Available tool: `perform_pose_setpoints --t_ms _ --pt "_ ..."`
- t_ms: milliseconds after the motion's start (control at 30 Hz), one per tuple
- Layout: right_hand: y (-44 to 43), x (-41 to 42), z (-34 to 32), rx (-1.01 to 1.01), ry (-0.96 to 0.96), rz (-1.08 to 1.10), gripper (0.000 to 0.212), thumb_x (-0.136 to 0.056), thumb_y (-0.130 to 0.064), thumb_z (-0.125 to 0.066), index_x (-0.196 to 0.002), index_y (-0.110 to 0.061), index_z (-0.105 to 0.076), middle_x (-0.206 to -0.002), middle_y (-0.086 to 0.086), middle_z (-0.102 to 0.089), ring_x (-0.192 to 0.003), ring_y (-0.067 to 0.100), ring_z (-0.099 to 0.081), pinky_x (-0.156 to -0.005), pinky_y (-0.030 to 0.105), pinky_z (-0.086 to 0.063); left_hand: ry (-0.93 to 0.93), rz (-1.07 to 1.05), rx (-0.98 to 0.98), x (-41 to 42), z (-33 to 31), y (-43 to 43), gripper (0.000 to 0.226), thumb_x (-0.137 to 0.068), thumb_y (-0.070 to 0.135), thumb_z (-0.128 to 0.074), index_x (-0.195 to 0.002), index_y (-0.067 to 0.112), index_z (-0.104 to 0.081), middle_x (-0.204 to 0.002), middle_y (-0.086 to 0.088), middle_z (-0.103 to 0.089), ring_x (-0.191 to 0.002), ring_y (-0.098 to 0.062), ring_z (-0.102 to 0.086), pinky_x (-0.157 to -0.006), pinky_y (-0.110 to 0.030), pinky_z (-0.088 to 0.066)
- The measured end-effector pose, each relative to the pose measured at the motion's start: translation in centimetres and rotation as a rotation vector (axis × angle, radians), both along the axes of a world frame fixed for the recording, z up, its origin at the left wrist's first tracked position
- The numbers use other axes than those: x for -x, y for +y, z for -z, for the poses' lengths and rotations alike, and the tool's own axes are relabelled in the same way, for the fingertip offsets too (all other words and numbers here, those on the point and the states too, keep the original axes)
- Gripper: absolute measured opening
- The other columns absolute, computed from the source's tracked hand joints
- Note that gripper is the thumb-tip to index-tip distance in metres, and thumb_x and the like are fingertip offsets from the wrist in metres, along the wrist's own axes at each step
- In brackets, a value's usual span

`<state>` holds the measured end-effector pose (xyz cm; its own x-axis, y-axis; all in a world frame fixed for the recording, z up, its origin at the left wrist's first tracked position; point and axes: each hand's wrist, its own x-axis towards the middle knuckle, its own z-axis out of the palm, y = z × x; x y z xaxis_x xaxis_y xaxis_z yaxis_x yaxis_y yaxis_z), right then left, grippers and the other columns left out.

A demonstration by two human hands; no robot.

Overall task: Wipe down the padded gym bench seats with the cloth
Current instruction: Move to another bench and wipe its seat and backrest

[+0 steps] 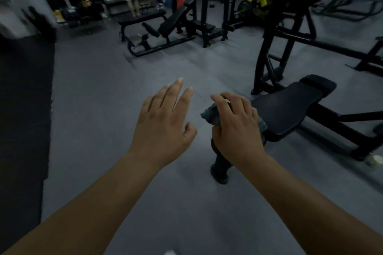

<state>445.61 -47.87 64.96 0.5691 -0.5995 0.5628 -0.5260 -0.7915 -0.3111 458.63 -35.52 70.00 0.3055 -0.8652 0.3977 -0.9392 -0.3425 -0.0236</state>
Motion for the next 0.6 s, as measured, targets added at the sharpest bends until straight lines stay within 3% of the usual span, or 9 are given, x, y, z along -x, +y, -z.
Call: perform_pose_setpoints --t_ms 267,600 --pt "-10.9 -11.6 0.5 -0.062 0.021 0.333 0.065 -0.078 -0.017 -0.07 -0.139 -0.021 -0.048 -0.14 0.007 -0.048 -0.129 0.028 -0.036 -0.098 0.047 -0.038 0.005 0.344 -0.07 -15.0 -0.5 -16.9 0.07 -0.083 0.037 -0.049 -0.15 0.017 -0.036 -0.16 -0.01 -0.029 -0.143 -0.029 -0.032 -0.111 -0.05 -0.032" --pt "-27.9 -16.6 4.3 -0.146 -0.02 0.759 0.07 -0.076 -0.015 -0.074 -0.141 -0.017 -0.048 -0.141 0.009 -0.045 -0.131 0.026 -0.029 -0.103 0.049 -0.037 -0.003 0.736 -0.184 -21.7 3.6 -40.6 0.073 -0.085 0.041 -0.048 -0.152 0.019 -0.033 -0.162 -0.007 -0.026 -0.145 -0.027 -0.031 -0.114 -0.046 -0.029"
